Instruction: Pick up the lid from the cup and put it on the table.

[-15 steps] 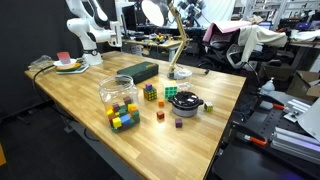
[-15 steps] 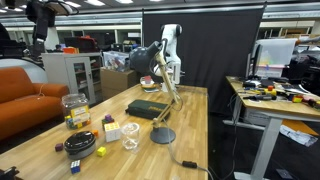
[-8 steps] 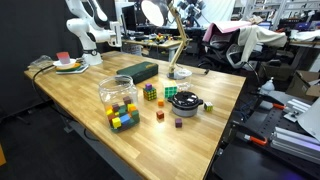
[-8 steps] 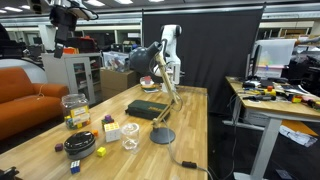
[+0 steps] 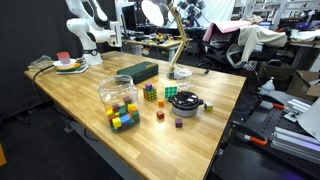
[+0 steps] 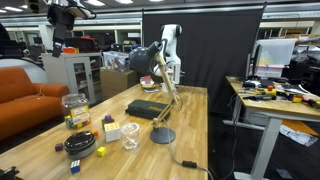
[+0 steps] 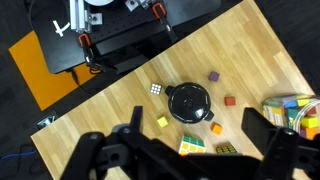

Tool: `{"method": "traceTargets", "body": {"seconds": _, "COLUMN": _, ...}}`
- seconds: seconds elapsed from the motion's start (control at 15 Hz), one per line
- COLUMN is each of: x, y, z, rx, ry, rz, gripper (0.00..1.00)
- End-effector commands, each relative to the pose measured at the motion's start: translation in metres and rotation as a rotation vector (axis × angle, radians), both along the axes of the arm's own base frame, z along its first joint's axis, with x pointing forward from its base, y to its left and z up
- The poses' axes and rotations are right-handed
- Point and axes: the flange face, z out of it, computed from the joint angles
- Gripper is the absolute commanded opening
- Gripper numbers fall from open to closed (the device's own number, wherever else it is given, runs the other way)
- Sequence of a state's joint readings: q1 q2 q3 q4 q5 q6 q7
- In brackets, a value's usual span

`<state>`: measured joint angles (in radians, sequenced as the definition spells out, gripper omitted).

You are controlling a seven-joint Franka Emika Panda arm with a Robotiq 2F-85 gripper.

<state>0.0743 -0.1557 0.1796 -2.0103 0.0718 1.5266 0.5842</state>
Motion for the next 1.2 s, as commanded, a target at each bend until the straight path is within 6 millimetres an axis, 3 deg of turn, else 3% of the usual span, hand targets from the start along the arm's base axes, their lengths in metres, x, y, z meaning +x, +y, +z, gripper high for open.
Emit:
{"method": "traceTargets", "body": {"seconds": 0.0, "x": 0.0, "y": 0.0, "z": 0.001, "rx": 0.0, "ry": 0.001, "rz": 0.0, "gripper": 1.0}}
{"method": "traceTargets", "body": {"seconds": 0.27, "x": 0.019, "y": 0.0, "z": -0.021, "rx": -0.009, "ry": -0.013, "rz": -0.068, "gripper": 1.0}}
{"method": "traceTargets", "body": {"seconds": 0.53, "x": 0.058, "y": -0.011, "z": -0.056, "rx": 0.095, "ry": -0.035, "rz": -0.189, "gripper": 1.0}}
{"method": "traceTargets", "body": {"seconds": 0.73, "x": 0.092, "y": -0.03, "z": -0.088, "rx": 0.138, "ry": -0.064, "rz": -0.308, "gripper": 1.0}}
{"method": "traceTargets", "body": {"seconds": 0.93, "x": 0.126, "y": -0.06, "z": -0.109, "rx": 0.073, "ry": -0.182, "rz": -0.394, "gripper": 1.0}}
{"method": "traceTargets", "body": {"seconds": 1.0, "x": 0.112, "y": -0.054, "z": -0.11, "rx": 0.099, "ry": -0.14, "rz": -0.35, "gripper": 1.0}}
{"method": "traceTargets", "body": {"seconds": 1.13, "x": 0.124, "y": -0.063, "z": -0.117, "rx": 0.086, "ry": -0.166, "rz": -0.38, "gripper": 1.0}}
